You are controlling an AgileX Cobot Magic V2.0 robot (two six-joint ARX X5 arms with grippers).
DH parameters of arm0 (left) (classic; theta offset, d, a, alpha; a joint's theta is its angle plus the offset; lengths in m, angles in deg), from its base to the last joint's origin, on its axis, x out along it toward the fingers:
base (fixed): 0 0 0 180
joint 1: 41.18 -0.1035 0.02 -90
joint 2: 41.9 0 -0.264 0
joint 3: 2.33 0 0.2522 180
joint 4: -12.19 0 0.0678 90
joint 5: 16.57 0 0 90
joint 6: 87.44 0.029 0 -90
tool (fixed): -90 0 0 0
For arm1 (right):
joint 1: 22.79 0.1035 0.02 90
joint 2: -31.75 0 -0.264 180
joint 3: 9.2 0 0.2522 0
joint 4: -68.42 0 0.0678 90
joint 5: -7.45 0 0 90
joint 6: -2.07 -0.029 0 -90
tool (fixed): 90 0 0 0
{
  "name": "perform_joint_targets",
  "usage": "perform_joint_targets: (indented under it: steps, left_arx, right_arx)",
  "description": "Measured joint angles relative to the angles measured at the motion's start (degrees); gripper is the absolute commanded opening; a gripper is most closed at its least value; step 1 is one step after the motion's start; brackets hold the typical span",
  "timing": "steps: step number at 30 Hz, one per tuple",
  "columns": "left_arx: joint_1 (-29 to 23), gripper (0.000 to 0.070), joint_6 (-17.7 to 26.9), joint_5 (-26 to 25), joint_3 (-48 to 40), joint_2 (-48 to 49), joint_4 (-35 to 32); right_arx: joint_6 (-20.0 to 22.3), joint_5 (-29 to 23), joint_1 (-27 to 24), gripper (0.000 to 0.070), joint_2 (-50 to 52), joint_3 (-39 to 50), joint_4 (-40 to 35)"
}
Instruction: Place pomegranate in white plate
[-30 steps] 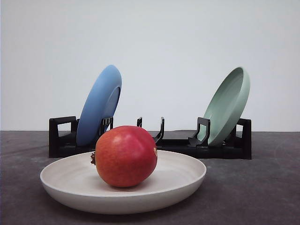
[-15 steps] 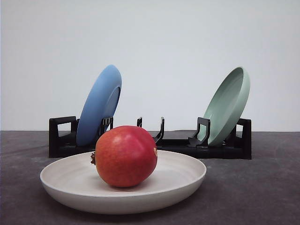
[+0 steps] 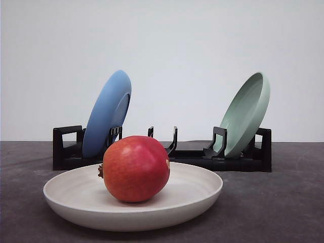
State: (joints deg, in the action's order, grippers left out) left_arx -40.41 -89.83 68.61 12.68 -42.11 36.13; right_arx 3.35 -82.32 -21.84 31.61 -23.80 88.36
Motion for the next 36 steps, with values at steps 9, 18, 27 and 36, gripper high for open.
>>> perform_joint_targets:
  steps: [9, 18, 27, 36]
  left_arx:
    - [0.0, 0.0017, 0.0, 0.0, 0.0, 0.0, 0.0]
    - [0.0, 0.0017, 0.0, 0.0, 0.0, 0.0, 0.0]
    - [0.0, 0.0017, 0.0, 0.0, 0.0, 0.0, 0.0]
    - [0.0, 0.0017, 0.0, 0.0, 0.0, 0.0, 0.0]
  right_arx:
    - [0.0, 0.0, 0.0, 0.0027, 0.0, 0.0, 0.0]
    - [0.0, 0.0, 0.0, 0.0027, 0.0, 0.0, 0.0]
    - [0.0, 0.0, 0.0, 0.0027, 0.0, 0.0, 0.0]
    - [0.0, 0.0, 0.0, 0.0027, 0.0, 0.0, 0.0]
